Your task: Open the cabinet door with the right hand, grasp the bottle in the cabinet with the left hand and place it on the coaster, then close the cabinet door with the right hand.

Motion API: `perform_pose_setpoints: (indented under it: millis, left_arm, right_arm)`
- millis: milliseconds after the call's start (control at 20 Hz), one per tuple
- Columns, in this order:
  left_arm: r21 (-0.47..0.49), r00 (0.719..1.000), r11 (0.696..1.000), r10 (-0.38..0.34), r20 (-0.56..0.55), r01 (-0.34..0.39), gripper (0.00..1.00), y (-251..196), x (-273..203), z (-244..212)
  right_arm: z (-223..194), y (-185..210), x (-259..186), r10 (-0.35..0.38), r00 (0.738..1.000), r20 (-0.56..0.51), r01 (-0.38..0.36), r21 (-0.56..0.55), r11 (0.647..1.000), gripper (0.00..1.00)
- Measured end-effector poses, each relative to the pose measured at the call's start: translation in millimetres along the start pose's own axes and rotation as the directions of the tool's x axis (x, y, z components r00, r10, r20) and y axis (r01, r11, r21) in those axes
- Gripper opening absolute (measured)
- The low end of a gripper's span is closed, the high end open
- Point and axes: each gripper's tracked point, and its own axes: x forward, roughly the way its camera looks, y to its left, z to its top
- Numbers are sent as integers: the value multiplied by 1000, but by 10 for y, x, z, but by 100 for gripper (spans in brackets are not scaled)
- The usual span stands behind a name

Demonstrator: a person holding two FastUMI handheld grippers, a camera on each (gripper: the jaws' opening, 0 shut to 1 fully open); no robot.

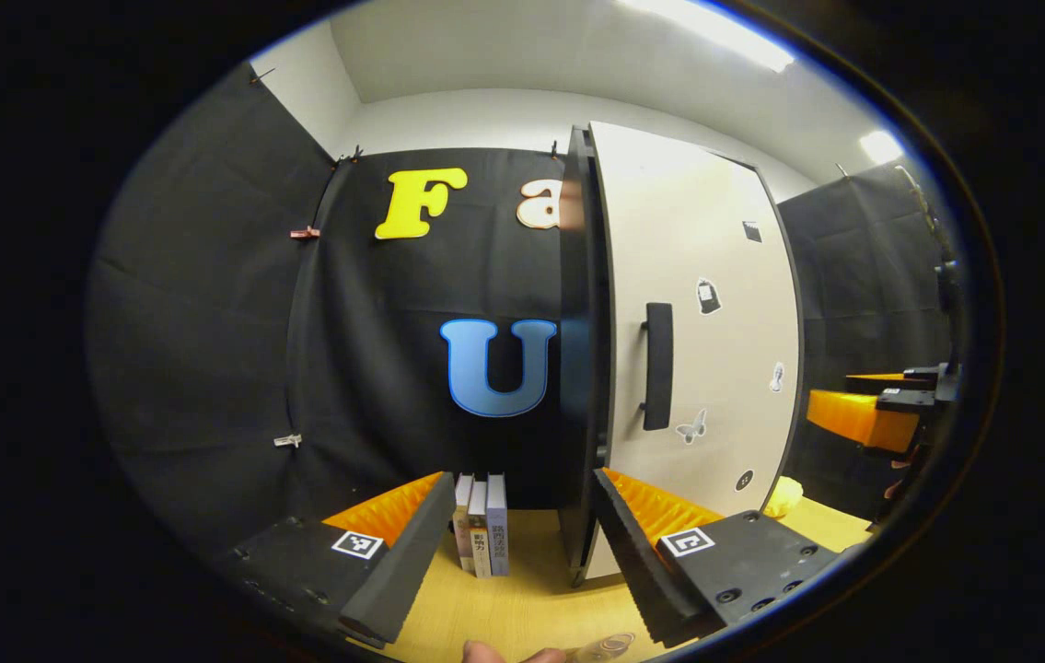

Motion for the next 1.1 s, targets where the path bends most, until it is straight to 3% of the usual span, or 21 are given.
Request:
perform_pose_setpoints:
  millis: [450,1100]
  left_arm:
    - [39,999,999,-28,42,27,94,-462,-164,255]
    - [64,998,997,-44,42,41,94,-944,-273,219]
  right_arm:
    - [-42,-508,-430,-37,999,-11,37,-11,999,98]
    - [-22,-871,-602,-10,1000,-1,10,-45,999,97]
